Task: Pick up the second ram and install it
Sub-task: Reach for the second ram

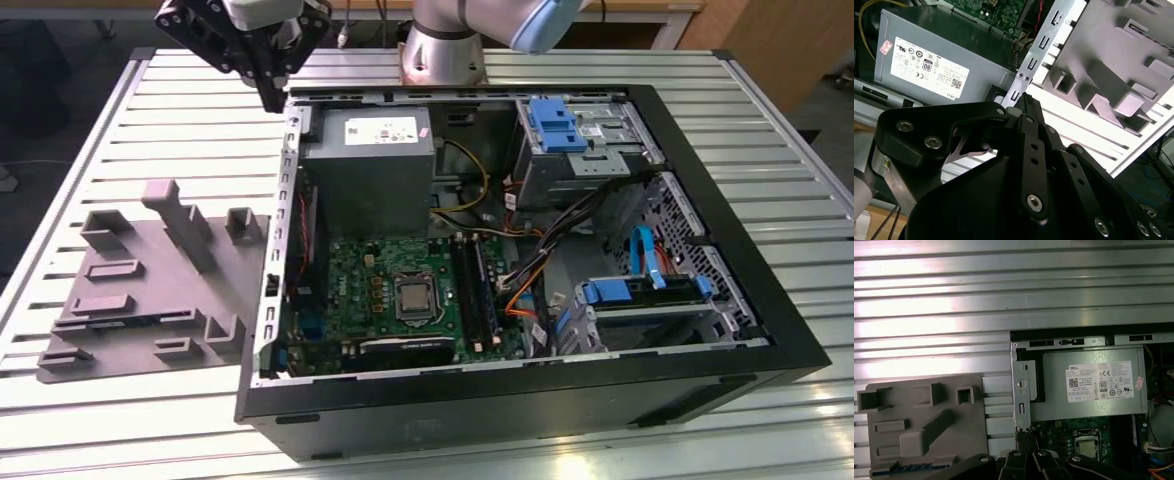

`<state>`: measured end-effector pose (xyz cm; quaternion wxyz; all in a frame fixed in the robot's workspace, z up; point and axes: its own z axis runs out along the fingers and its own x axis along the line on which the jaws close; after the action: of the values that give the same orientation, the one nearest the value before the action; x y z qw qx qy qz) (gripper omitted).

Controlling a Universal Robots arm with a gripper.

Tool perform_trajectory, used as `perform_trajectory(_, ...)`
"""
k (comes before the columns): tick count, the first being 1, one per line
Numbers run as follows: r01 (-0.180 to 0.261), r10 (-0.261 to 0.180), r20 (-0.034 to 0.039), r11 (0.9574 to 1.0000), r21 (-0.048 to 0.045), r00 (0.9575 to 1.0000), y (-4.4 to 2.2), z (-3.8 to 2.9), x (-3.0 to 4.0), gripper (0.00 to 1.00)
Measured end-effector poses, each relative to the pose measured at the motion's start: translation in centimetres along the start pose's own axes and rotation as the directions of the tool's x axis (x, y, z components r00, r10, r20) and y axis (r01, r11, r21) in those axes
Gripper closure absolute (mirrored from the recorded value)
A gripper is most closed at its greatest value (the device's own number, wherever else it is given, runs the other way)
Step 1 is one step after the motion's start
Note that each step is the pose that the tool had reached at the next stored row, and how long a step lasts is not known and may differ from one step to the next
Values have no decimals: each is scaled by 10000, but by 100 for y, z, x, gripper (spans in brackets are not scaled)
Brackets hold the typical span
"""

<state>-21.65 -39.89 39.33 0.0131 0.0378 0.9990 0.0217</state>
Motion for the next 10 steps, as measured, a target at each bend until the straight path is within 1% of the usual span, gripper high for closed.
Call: perform_trajectory(10,-1,1,0,10000,1,10000,-4,-2,54,89)
